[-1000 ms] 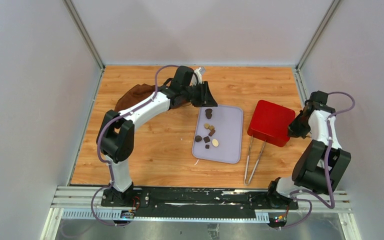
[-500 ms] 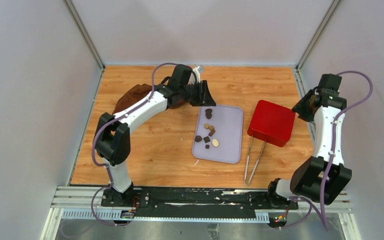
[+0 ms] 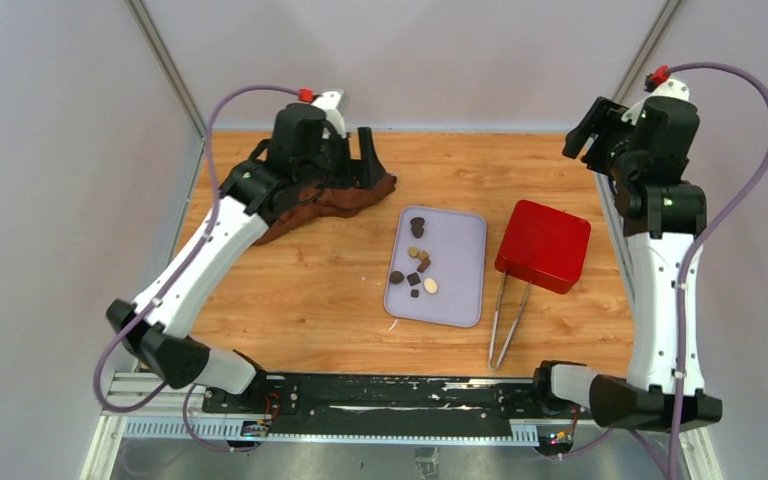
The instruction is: Pack the chocolate
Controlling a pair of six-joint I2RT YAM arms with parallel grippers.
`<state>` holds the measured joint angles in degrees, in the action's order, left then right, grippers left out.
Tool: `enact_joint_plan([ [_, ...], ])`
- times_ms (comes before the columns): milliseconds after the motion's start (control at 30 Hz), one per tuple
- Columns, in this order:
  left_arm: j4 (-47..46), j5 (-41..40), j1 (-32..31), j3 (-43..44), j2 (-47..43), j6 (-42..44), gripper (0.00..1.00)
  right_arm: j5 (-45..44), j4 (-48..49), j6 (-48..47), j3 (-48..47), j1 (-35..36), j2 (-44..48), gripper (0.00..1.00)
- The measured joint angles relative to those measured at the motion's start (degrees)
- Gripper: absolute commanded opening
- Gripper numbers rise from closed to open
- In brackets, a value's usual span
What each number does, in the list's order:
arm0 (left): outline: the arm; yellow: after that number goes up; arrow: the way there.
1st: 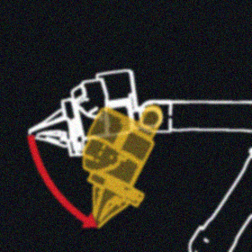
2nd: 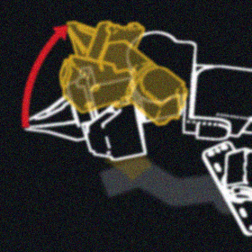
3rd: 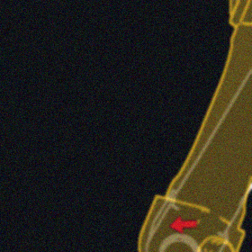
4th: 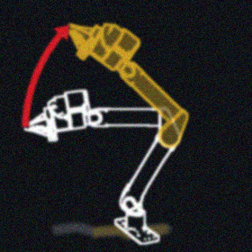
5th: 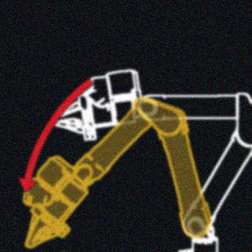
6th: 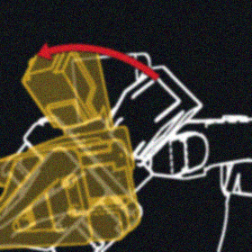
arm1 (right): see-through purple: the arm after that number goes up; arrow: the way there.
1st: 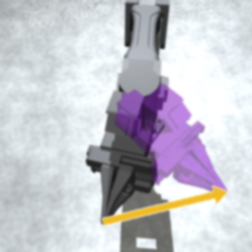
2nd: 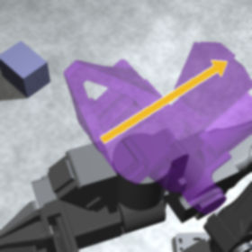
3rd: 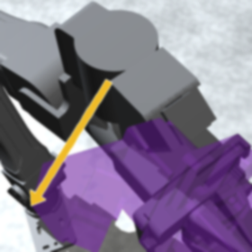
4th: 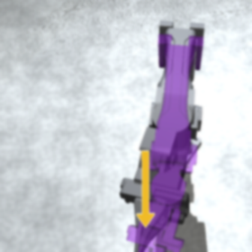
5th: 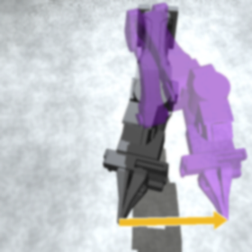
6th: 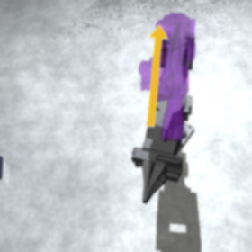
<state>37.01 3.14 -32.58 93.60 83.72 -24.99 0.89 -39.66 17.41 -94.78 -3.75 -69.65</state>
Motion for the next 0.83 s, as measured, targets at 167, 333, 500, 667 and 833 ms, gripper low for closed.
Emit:
enact_joint_plan([
  [167,4.0,-12.5,0.2,-2.3,-11.5,3.9,1.00,-6.1,5.5,-2.7,3.0,0.0,6.3,0.78],
  [333,6.1,-19.2,0.3,-8.6,-24.9,5.7,1.00,-11.4,8.1,-3.4,8.9,0.0,10.6,0.78],
  [500,7.8,-22.6,0.3,-13.7,-33.1,3.8,1.00,-13.0,8.4,-2.9,14.1,0.0,11.0,0.78],
  [667,9.9,-26.0,0.3,-14.2,-34.6,0.9,1.00,-12.9,8.7,-1.6,14.5,0.0,9.9,0.78],
  [833,11.8,-27.0,0.2,-14.0,-34.2,-0.3,1.00,-12.7,9.1,-0.4,14.5,0.0,9.9,0.78],
])
